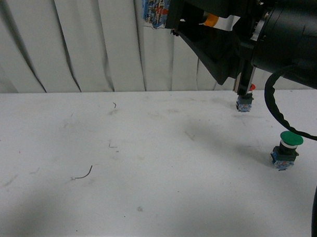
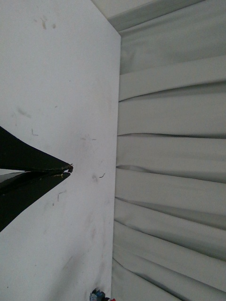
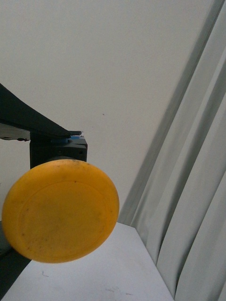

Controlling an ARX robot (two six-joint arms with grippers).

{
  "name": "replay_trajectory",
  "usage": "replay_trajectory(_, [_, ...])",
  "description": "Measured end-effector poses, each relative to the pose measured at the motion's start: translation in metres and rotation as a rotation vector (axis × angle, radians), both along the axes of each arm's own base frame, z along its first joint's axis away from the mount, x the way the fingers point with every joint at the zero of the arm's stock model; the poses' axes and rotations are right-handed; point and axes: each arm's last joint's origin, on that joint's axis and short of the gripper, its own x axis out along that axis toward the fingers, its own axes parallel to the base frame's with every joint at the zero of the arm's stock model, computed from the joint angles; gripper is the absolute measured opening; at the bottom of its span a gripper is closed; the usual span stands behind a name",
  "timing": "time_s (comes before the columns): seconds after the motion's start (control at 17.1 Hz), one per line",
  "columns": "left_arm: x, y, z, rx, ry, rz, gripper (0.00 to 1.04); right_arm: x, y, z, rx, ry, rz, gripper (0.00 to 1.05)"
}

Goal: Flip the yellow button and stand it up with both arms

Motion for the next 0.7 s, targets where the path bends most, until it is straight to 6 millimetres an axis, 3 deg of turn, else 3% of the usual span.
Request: replay_trajectory(0.7, [-0.02, 0.0, -0.017, 0.0, 0.045, -0.003, 0.02, 0.001, -0.001, 0.0, -0.02, -0.024, -0.001, 0.37])
